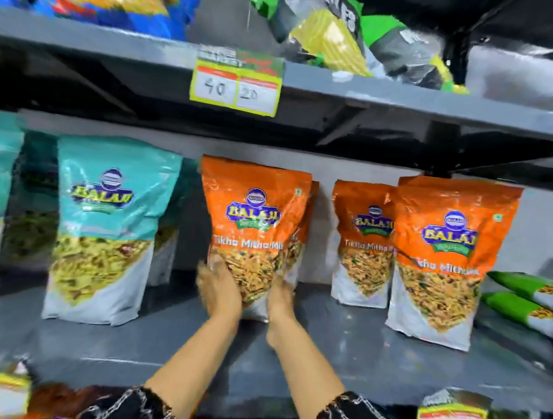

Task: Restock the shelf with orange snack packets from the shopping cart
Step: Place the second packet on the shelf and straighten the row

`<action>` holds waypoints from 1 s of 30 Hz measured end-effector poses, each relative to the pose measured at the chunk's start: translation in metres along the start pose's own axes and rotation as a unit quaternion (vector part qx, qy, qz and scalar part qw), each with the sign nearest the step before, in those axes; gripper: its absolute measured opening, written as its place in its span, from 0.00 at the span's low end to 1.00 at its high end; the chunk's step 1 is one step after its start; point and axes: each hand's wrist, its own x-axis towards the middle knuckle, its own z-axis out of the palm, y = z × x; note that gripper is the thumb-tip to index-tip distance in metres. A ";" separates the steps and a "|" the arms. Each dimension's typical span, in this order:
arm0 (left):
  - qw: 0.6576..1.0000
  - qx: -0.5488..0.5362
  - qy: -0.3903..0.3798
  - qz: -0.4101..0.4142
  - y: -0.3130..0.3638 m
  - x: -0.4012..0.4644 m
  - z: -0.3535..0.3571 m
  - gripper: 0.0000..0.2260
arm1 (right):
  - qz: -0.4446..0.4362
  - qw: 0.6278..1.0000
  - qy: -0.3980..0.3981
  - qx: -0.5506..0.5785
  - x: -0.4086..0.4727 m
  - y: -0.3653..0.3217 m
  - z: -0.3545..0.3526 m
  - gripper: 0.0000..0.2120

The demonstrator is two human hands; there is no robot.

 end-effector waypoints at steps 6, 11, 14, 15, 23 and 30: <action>0.989 0.084 -0.118 0.016 -0.011 -0.007 0.008 0.25 | 0.010 0.996 0.058 -0.067 -0.001 -0.006 -0.005 0.27; 0.976 0.081 -0.191 0.060 -0.013 -0.017 0.000 0.25 | -0.019 0.985 0.081 -0.151 -0.010 -0.005 -0.028 0.27; 0.974 0.065 -0.207 0.060 -0.012 -0.019 -0.003 0.25 | -0.030 0.985 0.052 -0.162 -0.013 -0.002 -0.039 0.27; 0.974 0.055 -0.212 0.062 -0.012 -0.020 -0.003 0.25 | -0.031 0.986 0.044 -0.160 -0.014 -0.002 -0.041 0.27; 0.967 0.178 -0.001 0.182 0.002 -0.033 -0.012 0.21 | -0.095 0.980 0.109 -0.136 -0.023 -0.014 -0.048 0.21; 0.906 0.222 -0.032 0.359 0.008 -0.111 0.050 0.14 | -0.205 0.873 0.395 -0.198 -0.006 -0.033 -0.138 0.20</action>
